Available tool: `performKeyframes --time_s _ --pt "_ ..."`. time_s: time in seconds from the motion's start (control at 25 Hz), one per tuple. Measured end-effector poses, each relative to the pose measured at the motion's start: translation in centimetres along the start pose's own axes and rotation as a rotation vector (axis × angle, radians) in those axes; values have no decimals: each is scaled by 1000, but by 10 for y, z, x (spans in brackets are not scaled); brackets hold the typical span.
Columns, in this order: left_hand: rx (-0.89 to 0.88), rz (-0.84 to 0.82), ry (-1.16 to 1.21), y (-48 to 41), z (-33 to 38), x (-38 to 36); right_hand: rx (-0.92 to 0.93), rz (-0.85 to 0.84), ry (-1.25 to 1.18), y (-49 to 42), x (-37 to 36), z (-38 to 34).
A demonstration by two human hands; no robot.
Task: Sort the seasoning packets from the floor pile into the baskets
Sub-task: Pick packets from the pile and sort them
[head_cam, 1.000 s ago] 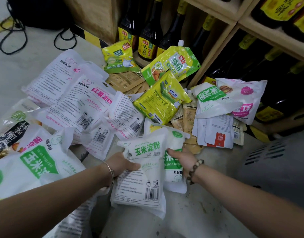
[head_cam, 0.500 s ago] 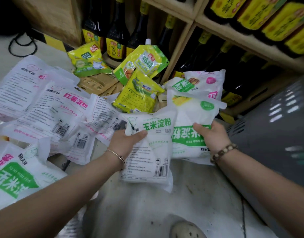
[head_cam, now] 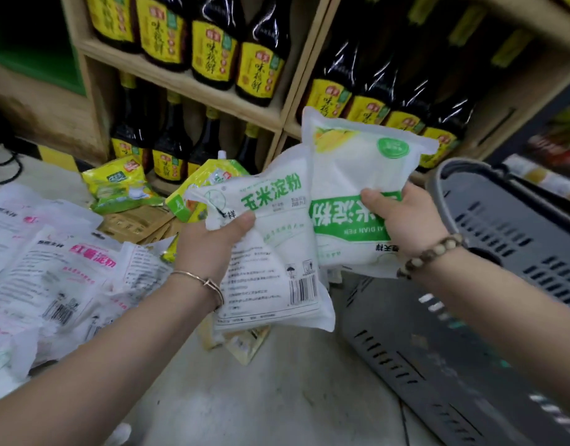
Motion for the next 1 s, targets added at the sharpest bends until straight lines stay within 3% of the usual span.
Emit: performKeyframes --time_s 0.36,0.6,1.0 --pt "-260 -3 9 23 112 -61 90 97 -411 -8 82 -64" --pt "-372 -68 -9 38 141 -129 242 118 -394 -3 161 -85" --pt "-337 -322 -275 44 99 -319 165 276 -257 11 304 6"
Point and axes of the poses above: each hand's wrist, its own y-axis away from the middle knuckle, its own x-axis out of the back of the hand, z = x × y, the point moved 8 cm from there along -y, towards the middle knuckle, and after that the axes turned 5 degrees about -z, right-handed, at the moved point
